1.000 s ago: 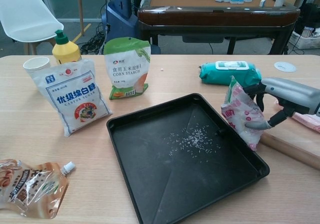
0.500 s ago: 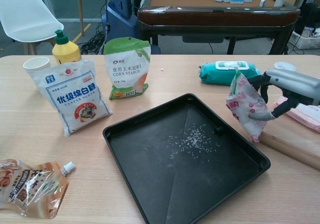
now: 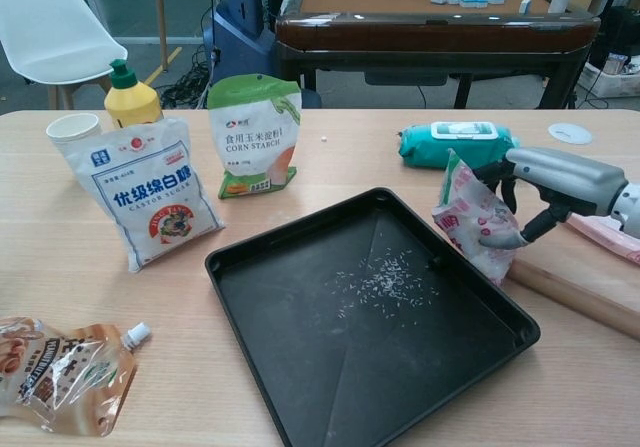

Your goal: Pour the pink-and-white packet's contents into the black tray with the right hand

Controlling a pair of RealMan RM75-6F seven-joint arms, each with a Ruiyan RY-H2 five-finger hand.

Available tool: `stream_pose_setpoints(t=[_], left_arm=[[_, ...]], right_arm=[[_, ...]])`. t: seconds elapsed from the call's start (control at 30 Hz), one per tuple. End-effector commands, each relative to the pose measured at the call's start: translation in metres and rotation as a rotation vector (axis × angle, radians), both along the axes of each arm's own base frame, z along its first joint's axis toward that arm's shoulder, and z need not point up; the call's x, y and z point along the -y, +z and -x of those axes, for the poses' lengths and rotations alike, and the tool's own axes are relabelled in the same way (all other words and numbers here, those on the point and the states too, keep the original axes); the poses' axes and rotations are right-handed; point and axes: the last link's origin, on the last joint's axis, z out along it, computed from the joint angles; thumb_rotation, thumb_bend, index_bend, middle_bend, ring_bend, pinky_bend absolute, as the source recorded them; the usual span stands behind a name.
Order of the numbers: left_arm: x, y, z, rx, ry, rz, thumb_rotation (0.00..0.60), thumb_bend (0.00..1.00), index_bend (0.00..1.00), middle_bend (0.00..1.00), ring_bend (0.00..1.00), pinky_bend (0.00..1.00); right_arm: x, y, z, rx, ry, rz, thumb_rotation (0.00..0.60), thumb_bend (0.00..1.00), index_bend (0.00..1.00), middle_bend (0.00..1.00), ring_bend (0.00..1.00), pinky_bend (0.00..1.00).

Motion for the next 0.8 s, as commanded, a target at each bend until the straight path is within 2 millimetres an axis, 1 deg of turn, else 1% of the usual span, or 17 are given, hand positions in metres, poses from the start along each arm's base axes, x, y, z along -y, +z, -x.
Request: stream_pose_setpoints(t=[0.03, 0.1, 0.17, 0.2, 0.3, 0.37, 0.43, 0.47, 0.57, 0.7, 0.8], left_arm=[[-0.001, -0.001, -0.001, 0.001, -0.004, 0.004, 0.600, 0.20, 0.10, 0.10, 0.06, 0.09], [-0.001, -0.002, -0.001, 0.002, -0.005, 0.006, 0.600, 0.20, 0.10, 0.10, 0.06, 0.09], [-0.001, -0.002, -0.001, 0.001, -0.004, 0.008, 0.600, 0.20, 0.10, 0.10, 0.06, 0.09], [-0.001, -0.002, -0.001, 0.001, -0.003, 0.008, 0.600, 0.20, 0.10, 0.10, 0.06, 0.09], [-0.001, -0.003, -0.001, 0.003, -0.002, 0.011, 0.600, 0.20, 0.10, 0.10, 0.06, 0.09], [-0.001, -0.003, -0.001, 0.003, -0.003, 0.012, 0.600, 0.20, 0.10, 0.10, 0.06, 0.09], [-0.001, -0.003, -0.001, 0.003, -0.003, 0.012, 0.600, 0.20, 0.10, 0.10, 0.06, 0.09], [-0.001, -0.003, -0.001, 0.003, -0.002, 0.012, 0.600, 0.20, 0.10, 0.10, 0.06, 0.09], [-0.001, -0.003, -0.001, 0.003, -0.002, 0.013, 0.600, 0.20, 0.10, 0.10, 0.06, 0.09], [-0.002, -0.003, -0.001, 0.003, -0.005, 0.013, 0.600, 0.20, 0.10, 0.10, 0.06, 0.09], [-0.003, -0.002, -0.001, 0.002, -0.008, 0.013, 0.600, 0.20, 0.10, 0.10, 0.06, 0.09]], right_arm=[[-0.001, -0.002, -0.003, 0.011, 0.007, -0.006, 0.600, 0.37, 0.51, 0.53, 0.45, 0.52], [-0.003, -0.004, -0.004, 0.014, 0.010, -0.010, 0.600, 0.37, 0.51, 0.52, 0.45, 0.50], [-0.004, -0.007, -0.004, 0.013, 0.011, -0.019, 0.600, 0.37, 0.51, 0.50, 0.43, 0.46], [-0.005, -0.008, -0.003, 0.007, 0.013, -0.024, 0.600, 0.37, 0.49, 0.48, 0.41, 0.42], [-0.007, -0.011, -0.002, -0.017, 0.021, -0.042, 0.600, 0.37, 0.38, 0.40, 0.30, 0.30], [-0.007, -0.011, -0.001, -0.023, 0.021, -0.045, 0.600, 0.35, 0.30, 0.36, 0.25, 0.24], [-0.007, -0.009, 0.000, -0.027, 0.021, -0.045, 0.600, 0.31, 0.18, 0.29, 0.18, 0.16], [-0.007, -0.008, 0.000, -0.022, 0.019, -0.044, 0.600, 0.29, 0.14, 0.27, 0.16, 0.14], [-0.008, -0.006, 0.001, -0.011, 0.020, -0.043, 0.600, 0.25, 0.09, 0.25, 0.14, 0.12], [-0.011, 0.000, 0.003, 0.008, 0.027, -0.025, 0.600, 0.23, 0.08, 0.24, 0.13, 0.11], [-0.013, 0.008, 0.006, 0.010, 0.032, 0.008, 0.600, 0.23, 0.07, 0.22, 0.12, 0.10]])
